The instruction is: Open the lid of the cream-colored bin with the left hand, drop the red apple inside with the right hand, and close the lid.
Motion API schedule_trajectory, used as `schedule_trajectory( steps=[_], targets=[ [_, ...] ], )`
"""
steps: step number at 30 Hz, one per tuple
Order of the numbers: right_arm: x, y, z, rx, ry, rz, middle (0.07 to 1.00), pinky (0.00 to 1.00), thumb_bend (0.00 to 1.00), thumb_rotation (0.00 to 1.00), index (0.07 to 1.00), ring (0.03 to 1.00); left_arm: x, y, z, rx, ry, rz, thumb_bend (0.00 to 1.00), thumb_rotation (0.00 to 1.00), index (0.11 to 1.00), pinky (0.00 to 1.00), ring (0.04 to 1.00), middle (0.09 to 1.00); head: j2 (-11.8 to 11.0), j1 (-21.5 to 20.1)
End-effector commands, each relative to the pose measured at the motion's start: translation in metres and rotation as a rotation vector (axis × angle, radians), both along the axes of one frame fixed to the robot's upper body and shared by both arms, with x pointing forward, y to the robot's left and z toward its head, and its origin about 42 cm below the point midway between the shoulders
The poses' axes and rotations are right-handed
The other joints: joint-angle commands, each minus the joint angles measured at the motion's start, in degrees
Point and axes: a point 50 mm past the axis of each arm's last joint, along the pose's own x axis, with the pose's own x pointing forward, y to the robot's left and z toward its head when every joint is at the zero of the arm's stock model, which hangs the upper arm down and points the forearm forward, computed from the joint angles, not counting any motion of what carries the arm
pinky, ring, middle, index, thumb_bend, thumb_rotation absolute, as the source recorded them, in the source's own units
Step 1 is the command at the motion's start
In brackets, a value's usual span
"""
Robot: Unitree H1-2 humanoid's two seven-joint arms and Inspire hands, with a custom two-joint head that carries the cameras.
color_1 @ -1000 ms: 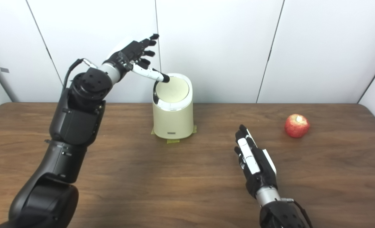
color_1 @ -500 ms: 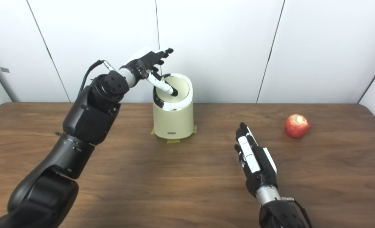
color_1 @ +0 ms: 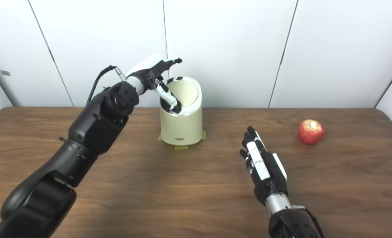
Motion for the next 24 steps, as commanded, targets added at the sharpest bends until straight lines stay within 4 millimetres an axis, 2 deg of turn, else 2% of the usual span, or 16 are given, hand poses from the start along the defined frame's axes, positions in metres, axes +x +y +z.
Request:
schedule_trajectory(
  steps=[1,17,24],
  targets=[
    [0.005,0.003,0.023,-0.003,-0.111,0.013,0.989,0.96,0.55,0.75,0.967,0.981,0.006,-0.008,0.048,-0.001,-0.137,-0.009,0.88,0.0,0.971,0.82,0.955,0.994,0.0,0.1],
    [0.006,0.006,0.02,-0.046,-0.102,0.048,0.981,0.95,0.55,0.79,0.973,0.972,0.01,-0.019,0.051,-0.076,-0.121,0.014,0.83,0.02,0.976,0.86,0.968,1.0,-0.3,0.2],
    [0.006,0.005,0.019,-0.047,-0.105,0.041,0.978,0.95,0.55,0.79,0.972,0.973,0.014,-0.02,0.044,-0.03,-0.133,-0.002,0.84,0.0,0.956,0.78,0.921,0.971,-0.2,0.3]
  ],
)
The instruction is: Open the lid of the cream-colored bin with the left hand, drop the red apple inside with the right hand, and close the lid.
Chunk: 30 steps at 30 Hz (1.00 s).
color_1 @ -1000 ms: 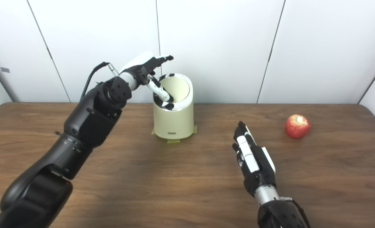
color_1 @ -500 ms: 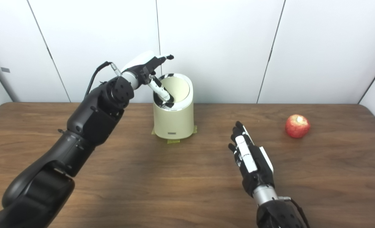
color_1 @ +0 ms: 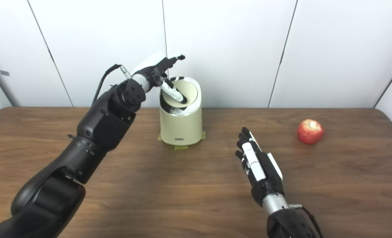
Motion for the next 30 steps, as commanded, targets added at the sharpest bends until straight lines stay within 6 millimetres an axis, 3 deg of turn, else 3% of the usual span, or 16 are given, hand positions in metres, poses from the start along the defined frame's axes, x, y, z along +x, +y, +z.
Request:
schedule_trajectory(
  steps=[1,6,18,22,30],
  targets=[
    [0.006,0.002,0.02,0.002,-0.1,0.014,0.978,0.95,0.55,0.79,0.973,0.973,0.006,-0.009,0.046,0.036,-0.159,-0.035,0.84,0.01,0.956,0.77,0.915,0.965,0.2,0.1],
    [0.006,0.004,0.02,-0.008,-0.094,0.03,0.988,0.96,0.56,0.79,0.982,0.976,0.005,-0.013,0.037,0.156,-0.213,-0.074,0.86,0.02,0.939,0.78,0.89,0.932,0.3,0.1],
    [0.007,0.003,0.018,-0.014,-0.091,0.043,0.996,0.95,0.56,0.79,0.987,0.978,0.008,-0.019,0.026,0.302,-0.273,-0.122,0.89,0.0,0.944,0.87,0.926,0.944,0.3,0.3],
    [0.007,0.002,0.019,-0.01,-0.093,0.043,1.0,0.96,0.57,0.79,0.997,0.982,0.005,-0.027,0.02,0.397,-0.306,-0.149,0.9,0.01,0.949,0.85,0.917,0.939,0.4,0.2],
    [0.007,0.002,0.019,-0.011,-0.097,0.042,1.0,0.96,0.57,0.79,0.997,0.984,0.001,-0.031,0.008,0.45,-0.299,-0.17,0.91,0.0,0.954,0.89,0.925,0.939,0.5,0.1]
  ],
)
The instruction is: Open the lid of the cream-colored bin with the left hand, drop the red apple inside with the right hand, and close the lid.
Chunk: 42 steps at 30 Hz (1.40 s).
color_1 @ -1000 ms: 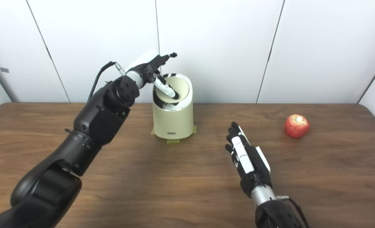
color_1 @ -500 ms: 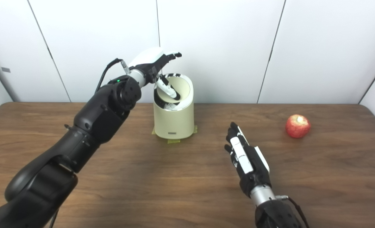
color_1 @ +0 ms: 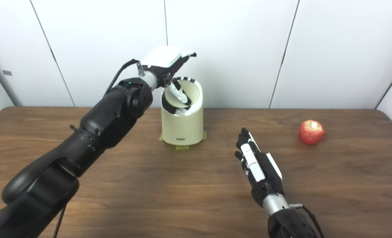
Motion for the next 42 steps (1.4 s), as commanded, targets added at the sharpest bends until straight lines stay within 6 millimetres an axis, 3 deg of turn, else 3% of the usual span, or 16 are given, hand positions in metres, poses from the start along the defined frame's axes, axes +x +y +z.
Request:
schedule_trajectory(
  steps=[1,20,27,34,38,42],
  targets=[
    [0.007,0.003,0.02,0.007,-0.098,0.016,0.999,0.96,0.56,0.79,0.994,0.983,0.001,-0.008,0.006,0.042,-0.015,-0.026,0.9,0.0,0.955,0.91,0.935,0.945,0.1,0.1],
    [0.007,0.001,0.02,0.02,-0.1,0.01,0.995,0.97,0.56,0.82,0.985,0.987,0.005,-0.008,0.004,0.057,0.008,-0.017,0.91,0.0,0.958,0.93,0.943,0.944,0.2,0.2],
    [0.009,0.001,0.019,0.022,-0.096,0.012,0.994,0.96,0.57,0.81,0.981,0.985,0.01,-0.001,0.021,-0.12,0.094,0.031,0.9,0.0,0.962,0.9,0.932,0.943,0.0,0.1],
    [0.009,-0.001,0.019,0.019,-0.098,0.012,0.991,0.97,0.56,0.81,0.982,0.984,0.012,0.013,0.041,-0.342,0.154,0.062,0.85,0.0,0.948,0.81,0.921,0.926,0.0,-0.1],
    [0.009,-0.002,0.019,0.019,-0.1,0.003,0.987,0.97,0.55,0.81,0.979,0.983,0.011,0.017,0.053,-0.407,0.164,0.061,0.82,0.0,0.947,0.7,0.842,0.924,0.1,0.1],
    [0.01,-0.003,0.019,0.026,-0.094,-0.001,0.981,0.97,0.56,0.8,0.973,0.979,0.01,0.022,0.06,-0.445,0.168,0.06,0.81,0.0,0.967,0.73,0.857,0.929,0.2,0.5]
  ],
)
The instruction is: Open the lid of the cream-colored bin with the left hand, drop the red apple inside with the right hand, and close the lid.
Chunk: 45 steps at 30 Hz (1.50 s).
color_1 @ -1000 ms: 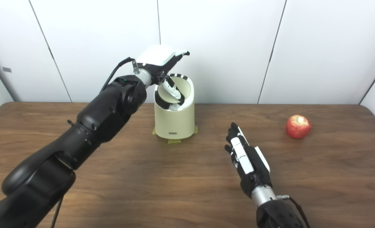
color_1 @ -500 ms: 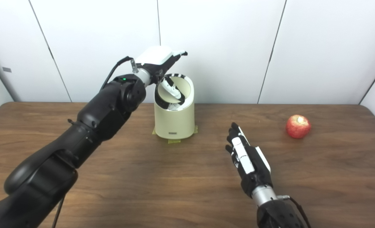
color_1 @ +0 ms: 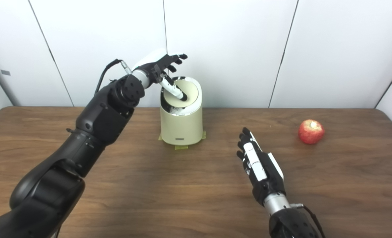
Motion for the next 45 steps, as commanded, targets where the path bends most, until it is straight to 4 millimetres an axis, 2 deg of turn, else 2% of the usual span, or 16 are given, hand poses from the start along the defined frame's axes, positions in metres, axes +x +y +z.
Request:
schedule_trajectory(
  steps=[1,5,13,15,17,19,21,25,30,37,40,45],
  targets=[
    [0.008,0.001,0.019,0.018,-0.097,0.011,0.982,0.98,0.56,0.8,0.973,0.98,0.002,-0.004,0.049,-0.026,-0.11,-0.02,0.81,0.0,0.965,0.74,0.853,0.926,0.1,0.2],
    [0.008,0.001,0.019,0.014,-0.099,0.021,0.988,0.98,0.54,0.82,0.983,0.988,0.002,0.0,0.053,-0.02,-0.114,-0.017,0.81,0.0,0.952,0.8,0.878,0.928,-0.1,0.3],
    [0.008,0.0,0.019,0.028,-0.095,0.012,0.982,0.98,0.55,0.81,0.974,0.984,0.003,0.004,0.054,0.044,-0.124,-0.015,0.84,0.0,0.947,0.8,0.865,0.901,-0.2,0.5],
    [0.008,0.0,0.019,0.033,-0.095,0.014,0.981,0.98,0.55,0.82,0.978,0.987,0.004,0.004,0.053,0.06,-0.127,-0.015,0.84,0.0,0.949,0.8,0.859,0.895,-0.6,0.2],
    [0.008,0.0,0.019,0.034,-0.092,0.016,0.983,0.99,0.53,0.82,0.981,0.988,0.003,0.004,0.051,0.088,-0.147,-0.027,0.86,0.0,0.947,0.73,0.819,0.877,-0.7,0.1],
    [0.008,0.0,0.018,0.021,-0.092,0.019,0.983,0.99,0.53,0.81,0.984,0.987,0.003,0.004,0.049,0.133,-0.169,-0.036,0.87,0.0,0.932,0.72,0.814,0.861,-0.7,0.1],
    [0.008,-0.001,0.018,0.01,-0.093,0.021,0.987,0.98,0.55,0.81,0.983,0.987,0.003,0.003,0.047,0.175,-0.175,-0.039,0.87,0.0,0.934,0.77,0.854,0.883,-0.4,0.1],
    [0.007,-0.002,0.017,0.002,-0.098,0.029,0.989,0.98,0.54,0.82,0.988,0.988,0.003,0.003,0.044,0.204,-0.174,-0.038,0.88,0.0,0.949,0.84,0.894,0.911,-0.7,-0.1],
    [0.007,-0.002,0.016,0.013,-0.094,0.025,0.989,0.99,0.55,0.81,0.985,0.989,0.004,0.0,0.04,0.216,-0.157,-0.028,0.89,0.01,0.944,0.85,0.907,0.926,-0.5,-0.2],
    [0.007,0.0,0.015,0.007,-0.088,0.016,0.986,0.98,0.55,0.82,0.983,0.986,0.004,-0.005,0.031,0.239,-0.174,-0.044,0.89,0.04,0.945,0.82,0.893,0.919,-1.6,-0.7],
    [0.008,0.002,0.015,-0.001,-0.087,0.018,0.988,0.98,0.56,0.8,0.983,0.986,0.004,-0.005,0.029,0.248,-0.19,-0.051,0.9,0.04,0.949,0.85,0.902,0.928,-1.7,-1.3],
    [0.009,0.001,0.015,-0.024,-0.094,0.019,0.99,0.99,0.57,0.85,0.987,0.988,0.005,-0.007,0.024,0.308,-0.23,-0.074,0.92,0.07,0.945,0.91,0.928,0.931,-1.8,-1.3]
  ],
)
